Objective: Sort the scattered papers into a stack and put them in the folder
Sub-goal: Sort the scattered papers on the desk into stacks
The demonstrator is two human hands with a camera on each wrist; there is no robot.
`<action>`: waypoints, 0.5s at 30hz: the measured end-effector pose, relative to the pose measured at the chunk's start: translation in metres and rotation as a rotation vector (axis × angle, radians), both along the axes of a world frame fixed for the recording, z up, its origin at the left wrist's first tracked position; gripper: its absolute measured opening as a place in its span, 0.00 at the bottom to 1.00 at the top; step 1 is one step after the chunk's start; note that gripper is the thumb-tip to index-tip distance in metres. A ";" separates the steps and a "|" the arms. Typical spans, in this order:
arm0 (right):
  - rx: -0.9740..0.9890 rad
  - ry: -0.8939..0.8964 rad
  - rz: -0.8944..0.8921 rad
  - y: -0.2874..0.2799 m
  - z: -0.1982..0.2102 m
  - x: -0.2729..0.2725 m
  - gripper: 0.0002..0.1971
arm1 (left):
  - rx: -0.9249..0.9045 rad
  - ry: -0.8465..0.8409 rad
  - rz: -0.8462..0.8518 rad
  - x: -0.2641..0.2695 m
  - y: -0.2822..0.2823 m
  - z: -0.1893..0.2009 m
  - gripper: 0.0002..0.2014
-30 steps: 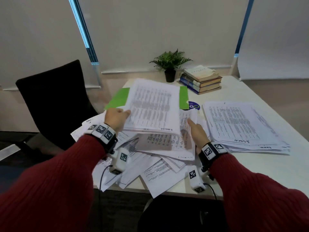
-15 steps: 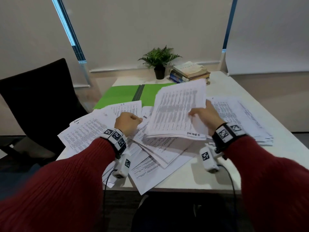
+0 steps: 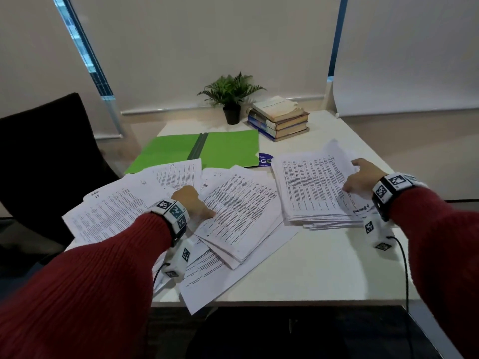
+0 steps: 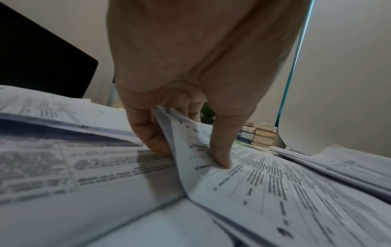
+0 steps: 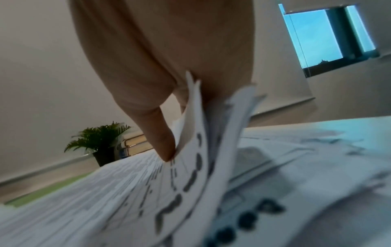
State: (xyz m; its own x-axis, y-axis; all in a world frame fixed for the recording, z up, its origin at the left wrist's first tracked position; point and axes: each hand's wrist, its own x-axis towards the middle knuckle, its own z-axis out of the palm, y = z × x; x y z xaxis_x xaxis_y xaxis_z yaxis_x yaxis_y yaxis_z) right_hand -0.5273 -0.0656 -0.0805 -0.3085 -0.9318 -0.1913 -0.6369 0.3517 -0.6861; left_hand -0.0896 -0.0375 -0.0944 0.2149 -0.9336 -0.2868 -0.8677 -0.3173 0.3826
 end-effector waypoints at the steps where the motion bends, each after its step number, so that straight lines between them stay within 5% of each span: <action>1: -0.007 0.031 0.004 -0.001 -0.001 -0.002 0.43 | -0.030 -0.014 -0.009 0.000 0.000 0.001 0.28; 4: 0.006 0.152 0.010 -0.003 -0.004 -0.005 0.43 | -0.112 0.011 -0.014 0.003 0.004 0.006 0.16; 8: 0.015 0.218 -0.044 0.007 -0.002 -0.005 0.42 | -0.215 0.174 0.064 0.016 0.011 0.017 0.14; 12: -0.001 0.382 -0.036 0.016 0.011 0.014 0.39 | -0.333 0.349 0.176 0.036 0.015 0.028 0.37; 15: -0.108 0.341 0.053 0.027 0.022 0.044 0.33 | -0.450 0.474 0.227 0.069 -0.005 0.015 0.49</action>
